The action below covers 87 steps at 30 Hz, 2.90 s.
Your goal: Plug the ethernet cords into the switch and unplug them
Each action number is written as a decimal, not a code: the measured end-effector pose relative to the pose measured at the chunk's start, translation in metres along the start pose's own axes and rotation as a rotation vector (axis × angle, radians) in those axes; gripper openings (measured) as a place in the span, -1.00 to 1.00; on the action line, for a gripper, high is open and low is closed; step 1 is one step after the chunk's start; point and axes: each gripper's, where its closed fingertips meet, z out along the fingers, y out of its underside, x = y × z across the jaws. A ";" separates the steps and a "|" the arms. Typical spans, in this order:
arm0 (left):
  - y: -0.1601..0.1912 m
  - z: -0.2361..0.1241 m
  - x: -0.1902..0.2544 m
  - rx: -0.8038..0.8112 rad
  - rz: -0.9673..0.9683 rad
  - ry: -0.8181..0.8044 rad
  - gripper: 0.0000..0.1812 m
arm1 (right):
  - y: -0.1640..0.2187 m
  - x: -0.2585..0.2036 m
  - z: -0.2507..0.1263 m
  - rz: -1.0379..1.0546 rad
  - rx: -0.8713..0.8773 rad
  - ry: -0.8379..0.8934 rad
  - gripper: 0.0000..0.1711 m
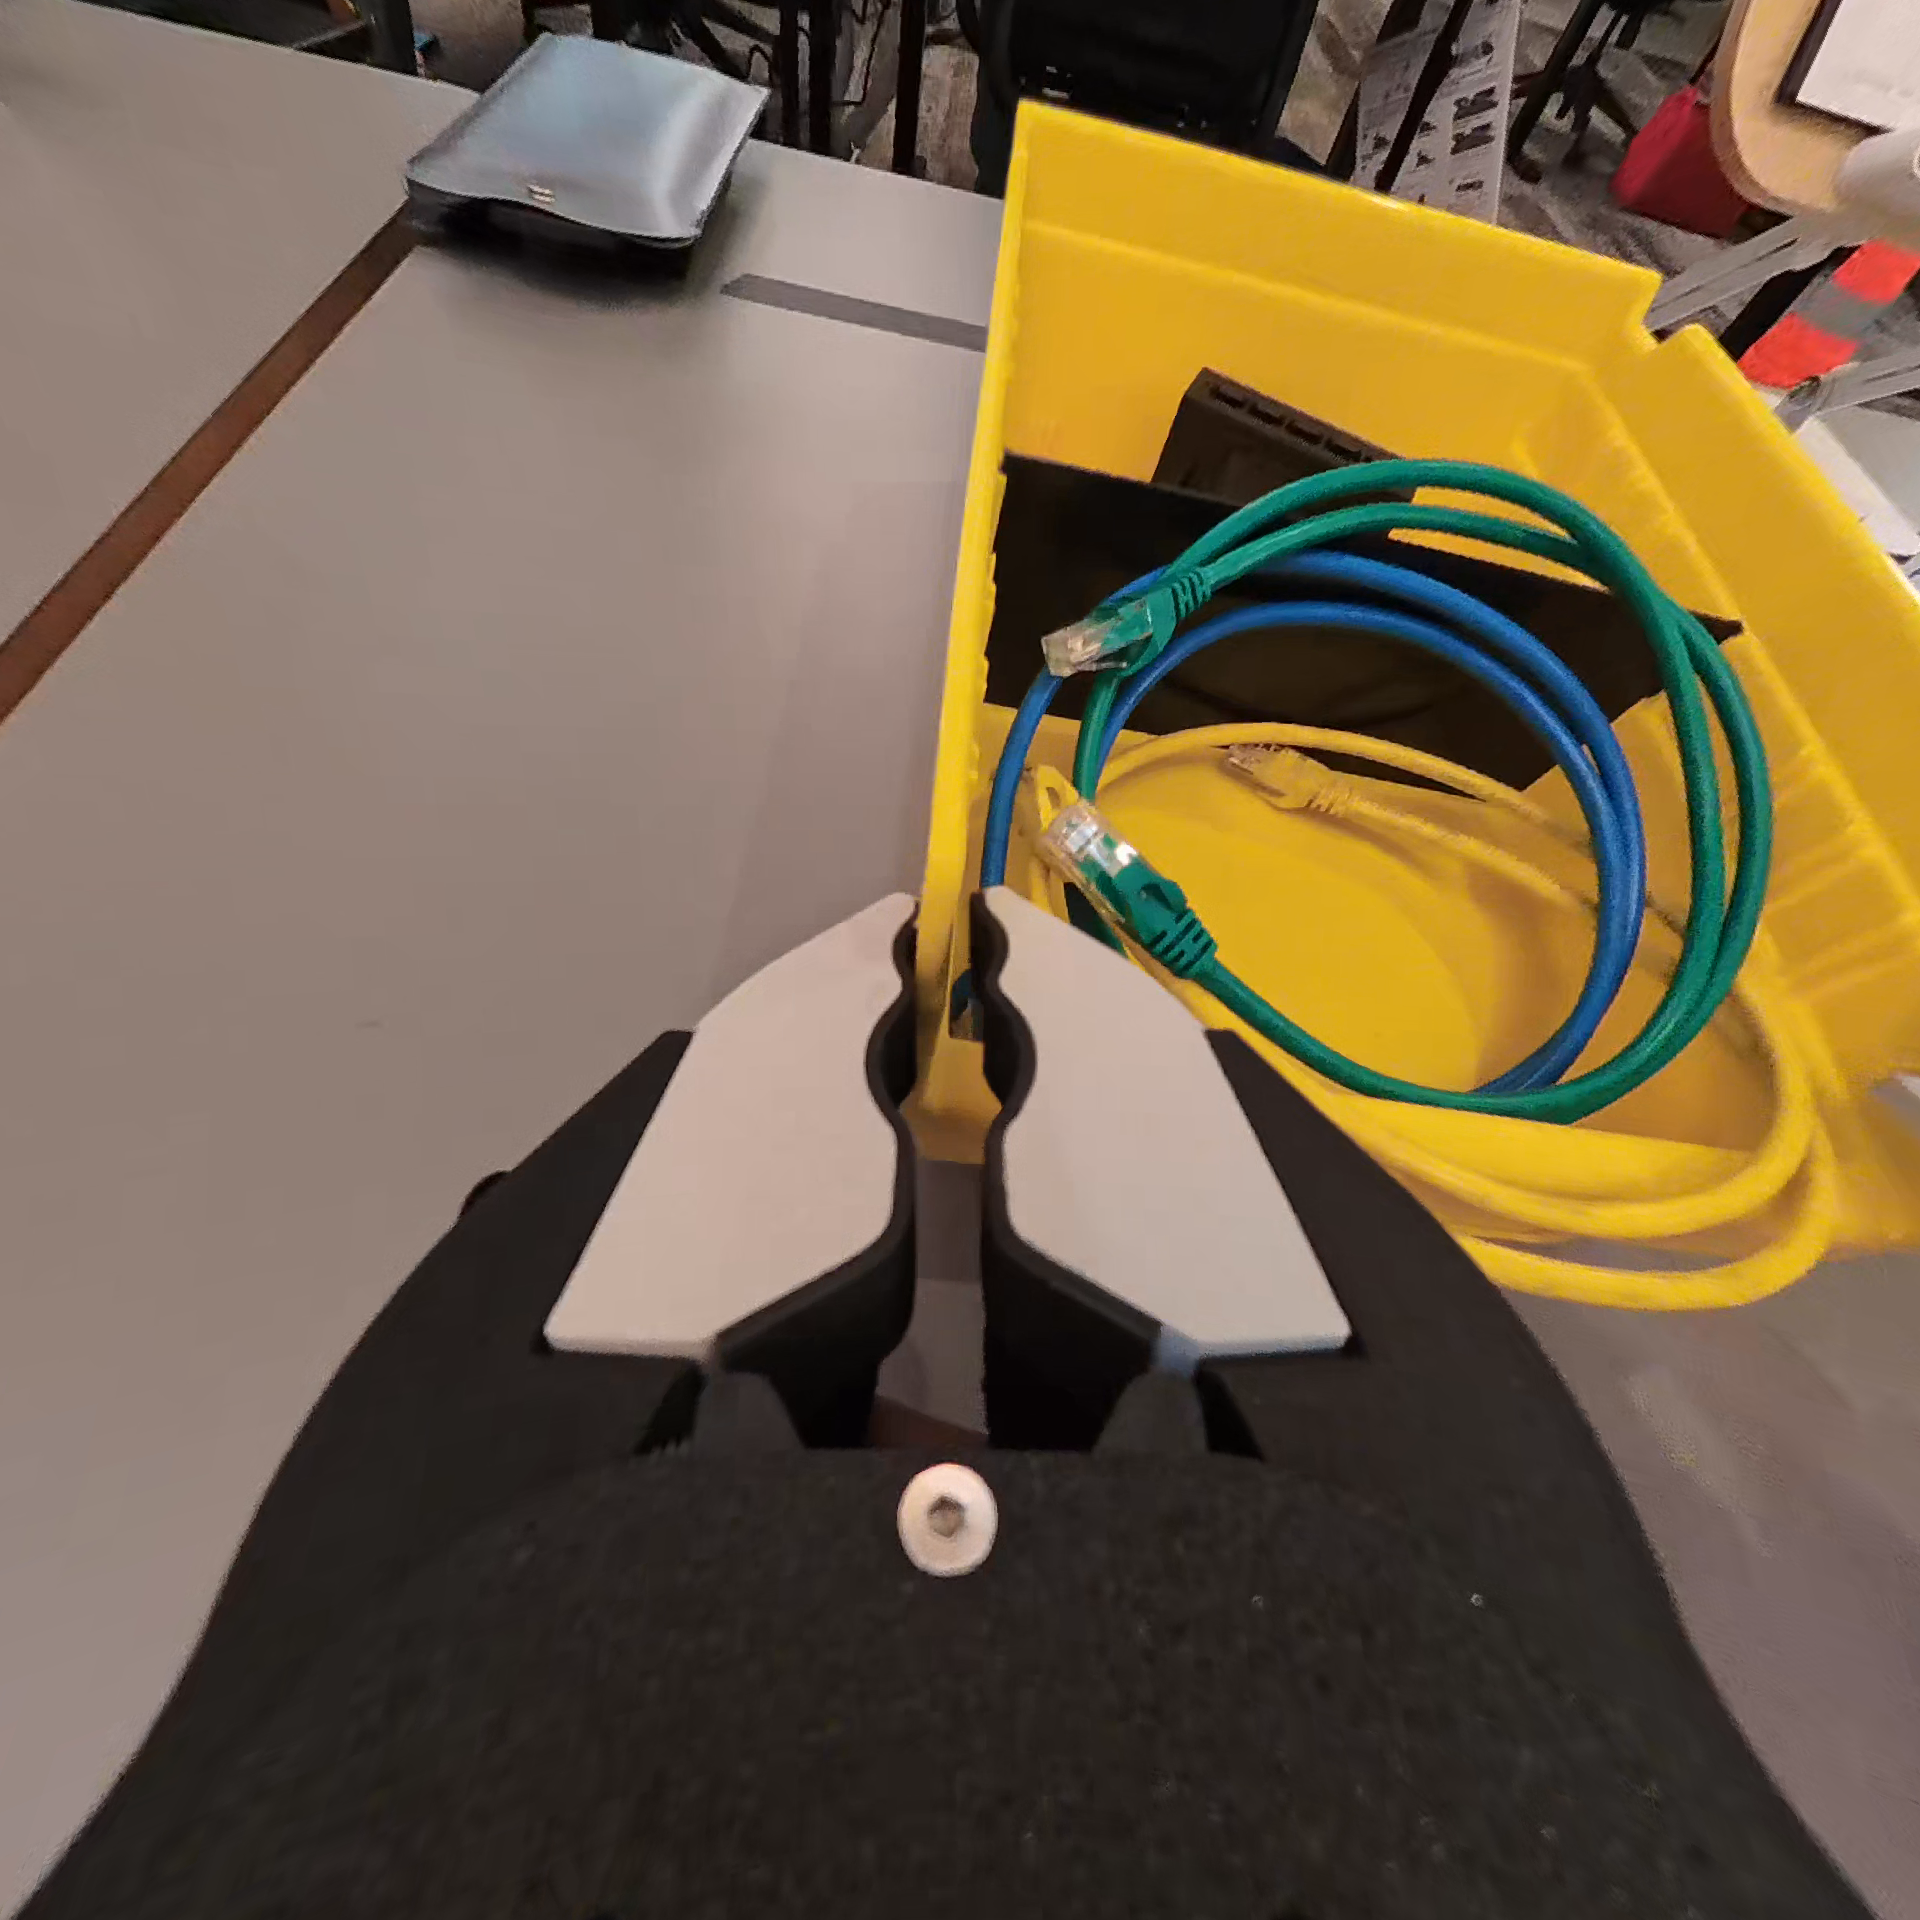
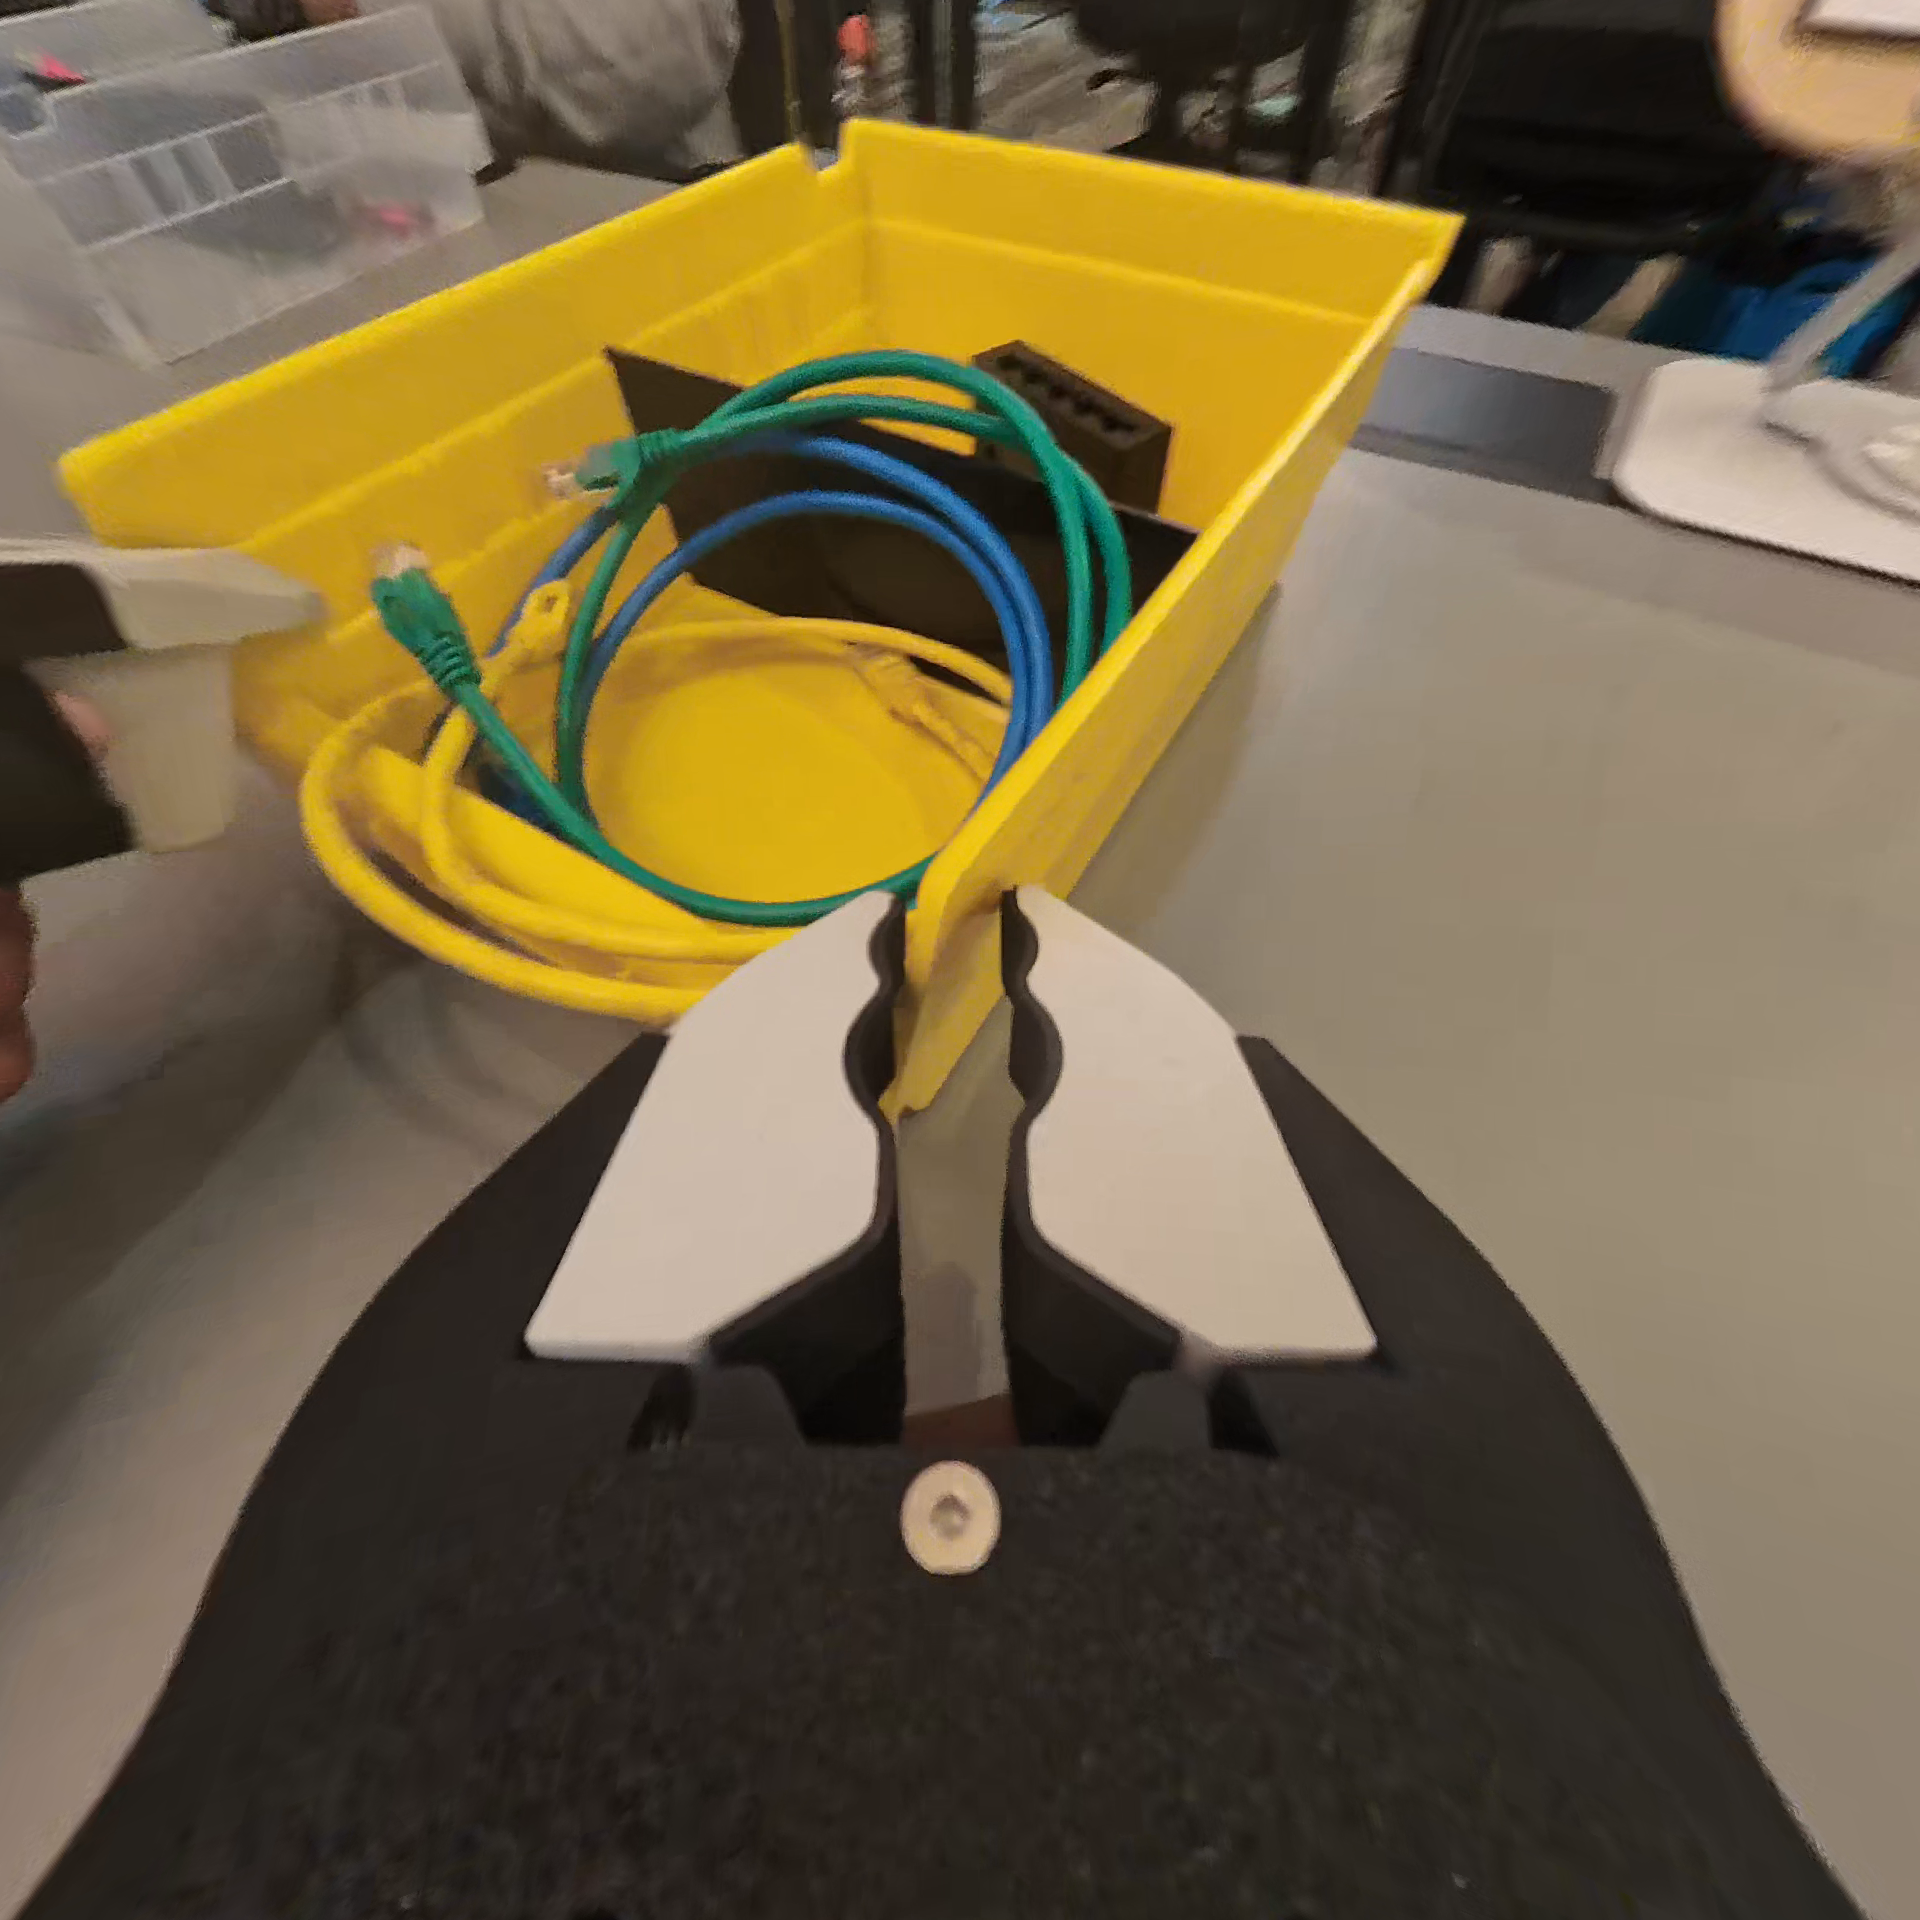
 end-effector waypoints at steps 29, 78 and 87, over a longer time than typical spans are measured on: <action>0.054 -0.084 0.203 0.031 0.120 0.372 -0.64 | 0.048 0.396 -0.273 0.276 0.333 0.088 -0.60; 0.072 -0.075 0.206 -0.052 0.253 0.307 -0.62 | 0.056 0.328 -0.234 -0.083 0.191 0.052 -0.68; 0.044 -0.075 0.208 -0.037 0.158 0.363 -0.52 | 0.058 0.310 -0.235 -0.109 0.176 0.026 -0.68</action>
